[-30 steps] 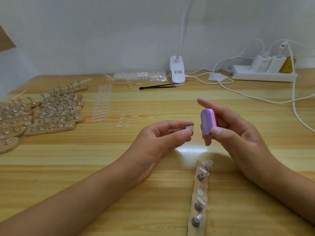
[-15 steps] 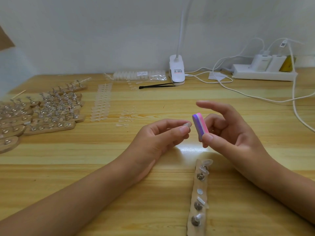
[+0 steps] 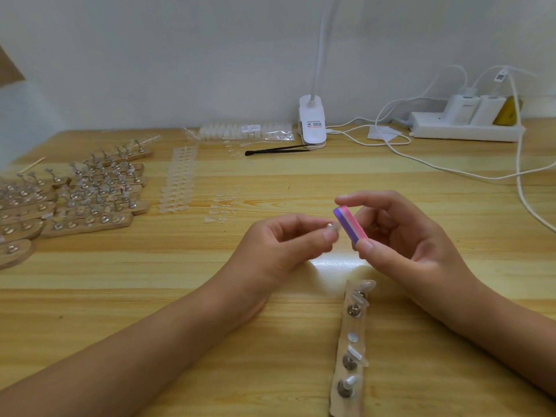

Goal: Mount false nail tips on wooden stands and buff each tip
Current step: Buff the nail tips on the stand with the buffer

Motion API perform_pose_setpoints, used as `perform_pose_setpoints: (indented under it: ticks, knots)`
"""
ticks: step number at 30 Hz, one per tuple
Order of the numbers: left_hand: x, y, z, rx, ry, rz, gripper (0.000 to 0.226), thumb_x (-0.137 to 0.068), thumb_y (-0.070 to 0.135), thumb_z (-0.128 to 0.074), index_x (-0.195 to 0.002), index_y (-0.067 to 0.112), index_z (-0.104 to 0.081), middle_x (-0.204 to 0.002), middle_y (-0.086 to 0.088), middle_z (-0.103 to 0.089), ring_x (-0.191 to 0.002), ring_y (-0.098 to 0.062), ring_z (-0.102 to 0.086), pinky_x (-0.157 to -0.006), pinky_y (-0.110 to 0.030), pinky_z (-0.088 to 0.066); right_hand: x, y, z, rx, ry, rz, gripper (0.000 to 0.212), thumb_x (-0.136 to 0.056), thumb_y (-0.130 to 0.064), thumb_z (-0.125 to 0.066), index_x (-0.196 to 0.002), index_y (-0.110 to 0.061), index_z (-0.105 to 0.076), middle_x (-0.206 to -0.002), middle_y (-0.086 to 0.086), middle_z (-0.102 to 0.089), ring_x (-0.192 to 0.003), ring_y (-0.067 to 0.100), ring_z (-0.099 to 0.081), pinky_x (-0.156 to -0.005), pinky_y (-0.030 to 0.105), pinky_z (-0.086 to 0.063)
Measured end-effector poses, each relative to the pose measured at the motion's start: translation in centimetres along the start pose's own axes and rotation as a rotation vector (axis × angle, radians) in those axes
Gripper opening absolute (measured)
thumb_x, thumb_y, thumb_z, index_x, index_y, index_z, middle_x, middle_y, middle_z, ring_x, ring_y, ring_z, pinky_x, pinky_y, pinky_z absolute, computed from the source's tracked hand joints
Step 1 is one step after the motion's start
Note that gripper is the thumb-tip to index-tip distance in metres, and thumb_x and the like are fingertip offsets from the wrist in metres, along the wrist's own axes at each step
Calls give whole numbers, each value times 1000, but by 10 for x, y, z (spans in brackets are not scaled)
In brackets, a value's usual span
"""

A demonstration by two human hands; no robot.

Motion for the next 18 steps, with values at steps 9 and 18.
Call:
perform_pose_setpoints:
  ticks: [9,18]
  knots:
    - [4,0,-3,-76,-39,-40,24,-69,36,-78,-91,25,-78,-90,3,-75,-86,-6,-68,-78,-17,-50,0,-1,0,33,1,5,38,-86,-5,-56,-119,-22,-63,-79,2,-53,-76,10,-53,-74,17,-44]
    - [7,2,-7,-143,-89,-63,13,-77,25,-77,-89,27,-78,-89,5,-75,-87,-6,-70,-76,-13,-50,-1,0,-1,29,-6,12,36,-86,-10,-60,-119,-25,-62,-80,3,-54,-76,9,-54,-74,16,-44]
Point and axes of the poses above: each hand's wrist, its own x-axis away from the middle knuckle, its own z-axis out of the back of the hand, y = z × x, the point moved 3 cm from there along -x, towards the middle knuckle
